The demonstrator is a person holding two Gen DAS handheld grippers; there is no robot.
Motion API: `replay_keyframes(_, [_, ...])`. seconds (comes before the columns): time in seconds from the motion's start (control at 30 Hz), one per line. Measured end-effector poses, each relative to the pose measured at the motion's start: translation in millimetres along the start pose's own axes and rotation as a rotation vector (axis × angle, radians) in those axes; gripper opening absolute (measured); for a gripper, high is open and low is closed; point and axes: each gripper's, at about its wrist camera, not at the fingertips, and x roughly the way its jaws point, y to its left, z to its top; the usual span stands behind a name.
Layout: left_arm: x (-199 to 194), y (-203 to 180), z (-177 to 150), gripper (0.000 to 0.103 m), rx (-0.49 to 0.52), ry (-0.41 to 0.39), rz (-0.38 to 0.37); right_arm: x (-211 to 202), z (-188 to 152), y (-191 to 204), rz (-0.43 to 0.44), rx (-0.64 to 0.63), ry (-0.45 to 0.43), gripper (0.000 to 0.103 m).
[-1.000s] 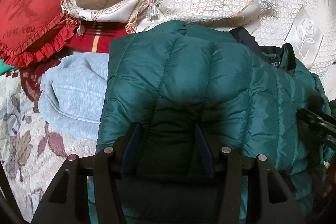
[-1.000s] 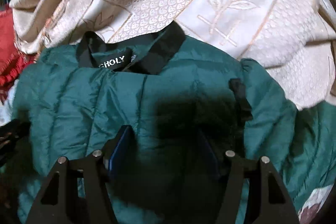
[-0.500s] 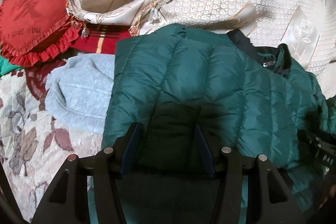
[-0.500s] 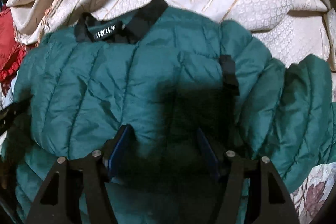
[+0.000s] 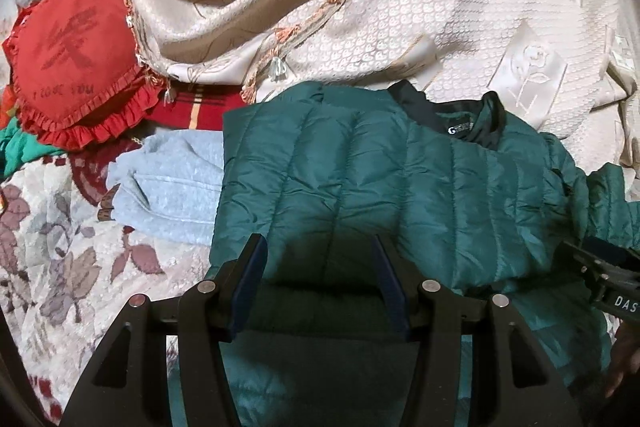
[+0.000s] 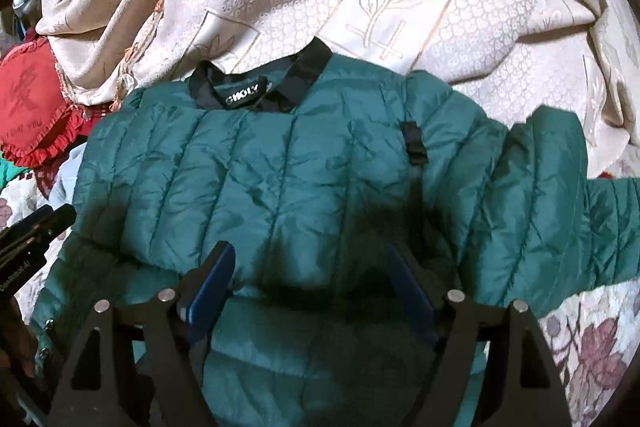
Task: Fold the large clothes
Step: 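Move the right tool toward the other sleeve cuff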
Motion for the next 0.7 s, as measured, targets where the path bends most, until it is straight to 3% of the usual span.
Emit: replay_keyframes(0.7, [-60.1,-24.4,-20.4,0.036,0.021,-0.043,-0.034,-60.1,-33.0,-0.3,0.01,-0.012,-0.017,0.084])
